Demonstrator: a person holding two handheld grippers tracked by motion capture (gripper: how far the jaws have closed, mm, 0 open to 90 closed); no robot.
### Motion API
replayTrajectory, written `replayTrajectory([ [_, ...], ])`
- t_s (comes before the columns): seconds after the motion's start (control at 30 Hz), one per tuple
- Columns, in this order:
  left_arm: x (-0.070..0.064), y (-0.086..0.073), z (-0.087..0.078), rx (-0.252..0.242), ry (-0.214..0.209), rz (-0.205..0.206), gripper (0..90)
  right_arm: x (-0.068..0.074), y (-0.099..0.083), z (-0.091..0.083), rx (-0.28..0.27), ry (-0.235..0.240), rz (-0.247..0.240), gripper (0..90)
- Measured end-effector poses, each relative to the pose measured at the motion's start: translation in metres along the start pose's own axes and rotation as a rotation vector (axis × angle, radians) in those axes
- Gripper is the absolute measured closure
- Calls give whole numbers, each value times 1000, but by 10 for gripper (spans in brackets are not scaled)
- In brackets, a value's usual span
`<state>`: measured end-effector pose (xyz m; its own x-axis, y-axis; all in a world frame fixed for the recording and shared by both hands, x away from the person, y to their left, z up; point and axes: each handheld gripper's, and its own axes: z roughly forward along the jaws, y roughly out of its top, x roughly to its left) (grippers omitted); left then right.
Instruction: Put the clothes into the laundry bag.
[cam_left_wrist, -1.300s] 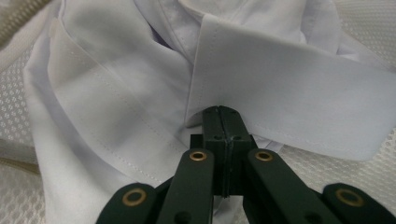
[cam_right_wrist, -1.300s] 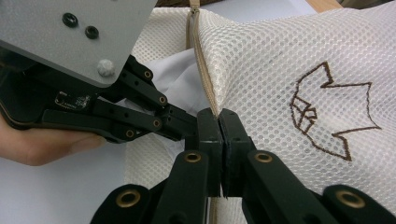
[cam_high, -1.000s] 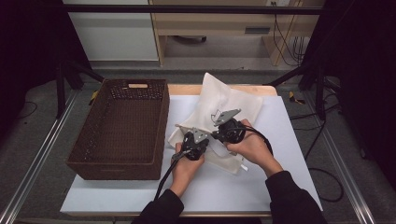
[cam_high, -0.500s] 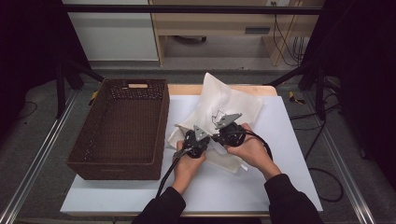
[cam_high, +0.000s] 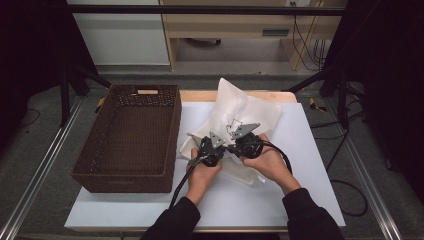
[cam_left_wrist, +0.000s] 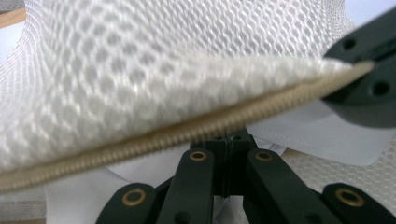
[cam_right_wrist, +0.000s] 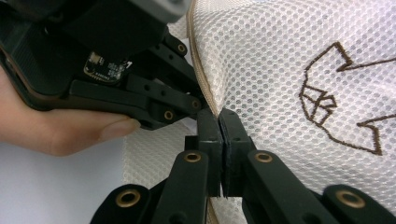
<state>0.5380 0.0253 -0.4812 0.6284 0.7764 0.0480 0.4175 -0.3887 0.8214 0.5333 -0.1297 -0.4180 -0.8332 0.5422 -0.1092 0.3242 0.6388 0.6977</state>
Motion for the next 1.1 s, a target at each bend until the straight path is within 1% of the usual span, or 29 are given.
replayTrajectory([
  [0.07, 0, 0, 1, -5, 2, -2, 900, 0, -1, 1, -4, 1, 2, 891],
  [0.1, 0, 1, 1, 3, -1, 3, 900, 0, -1, 1, -2, -1, -1, 891],
  [0.23, 0, 2, 3, -4, 2, -2, 900, 0, -1, 1, -2, -3, 2, 891],
  [1.1, 1, 1, 4, -8, -2, -1, 900, 1, -1, 0, -16, -2, 2, 891],
])
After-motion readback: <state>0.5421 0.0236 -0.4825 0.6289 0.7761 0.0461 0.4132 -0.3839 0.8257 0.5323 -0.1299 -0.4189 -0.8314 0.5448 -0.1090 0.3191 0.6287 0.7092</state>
